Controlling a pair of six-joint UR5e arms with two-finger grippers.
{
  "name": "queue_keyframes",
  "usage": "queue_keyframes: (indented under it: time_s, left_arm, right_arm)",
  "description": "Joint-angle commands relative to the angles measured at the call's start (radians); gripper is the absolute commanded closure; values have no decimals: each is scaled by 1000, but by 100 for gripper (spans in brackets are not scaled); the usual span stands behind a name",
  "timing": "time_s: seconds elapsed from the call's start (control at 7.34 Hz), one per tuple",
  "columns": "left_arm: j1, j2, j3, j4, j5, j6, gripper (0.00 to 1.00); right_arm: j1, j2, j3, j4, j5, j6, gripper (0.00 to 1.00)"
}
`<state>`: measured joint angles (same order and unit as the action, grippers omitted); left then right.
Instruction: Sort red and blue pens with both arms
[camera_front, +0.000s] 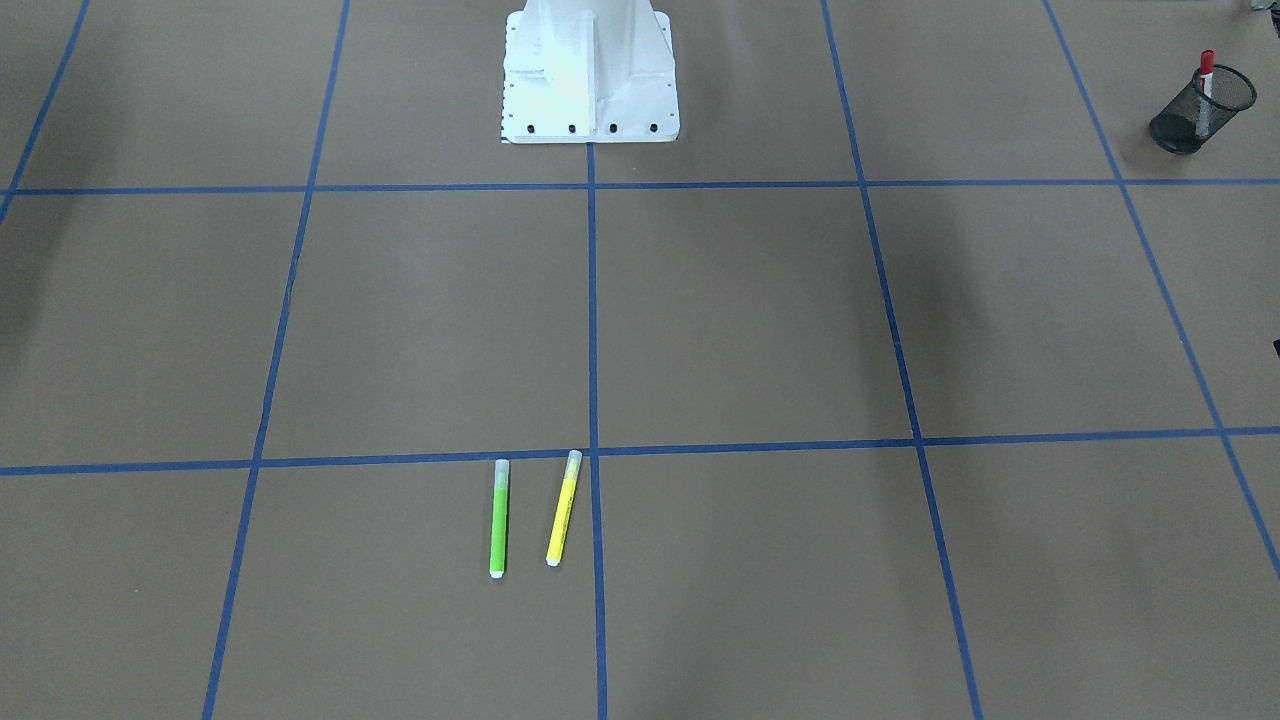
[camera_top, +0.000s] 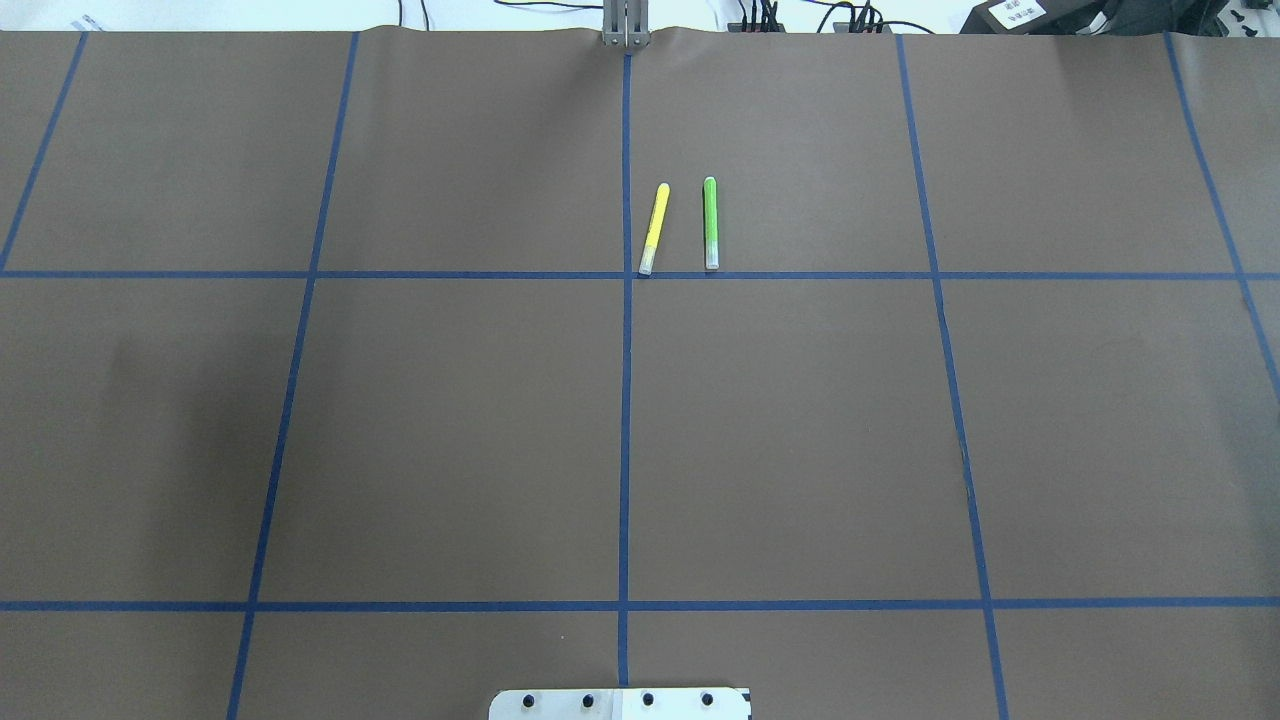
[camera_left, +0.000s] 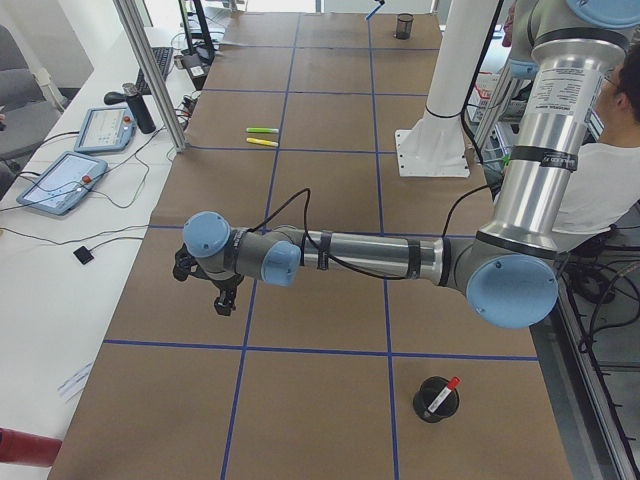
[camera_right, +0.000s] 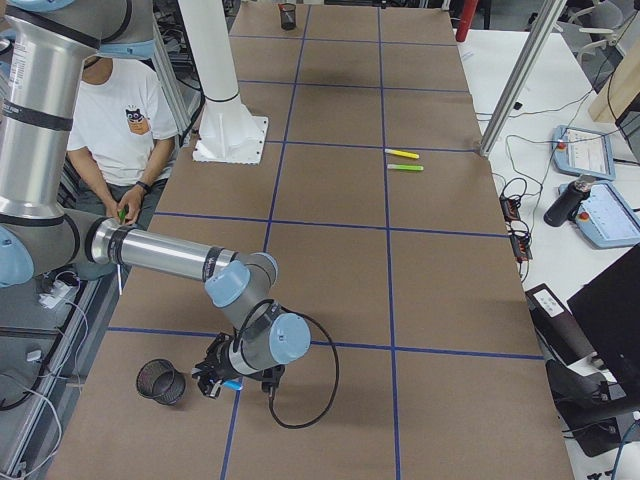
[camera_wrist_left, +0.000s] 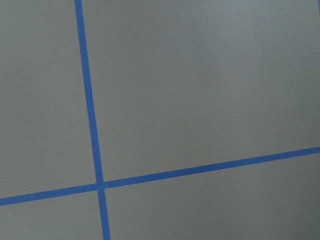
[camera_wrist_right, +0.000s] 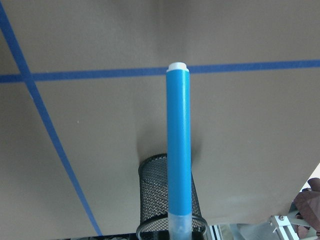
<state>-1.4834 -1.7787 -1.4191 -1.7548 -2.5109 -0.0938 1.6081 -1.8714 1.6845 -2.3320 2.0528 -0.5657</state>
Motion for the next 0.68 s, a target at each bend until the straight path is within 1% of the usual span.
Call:
queue_keyframes:
  time_s: [0.0, 0.14, 0.41, 0.54]
  left_arm:
    - [0, -4, -6, 0, 0, -1, 0]
    - [0, -5, -6, -2, 0, -1, 0]
    - [0, -8, -12, -2, 0, -1, 0]
    - [0, -5, -36, 3, 0, -1, 0]
  right_arm:
    - [29, -41, 7, -82, -34, -81, 100]
    - [38, -44, 9, -123, -58, -138, 100]
    - [73, -51, 12, -190, -94, -189, 100]
    - [99, -51, 12, -216, -124, -210, 100]
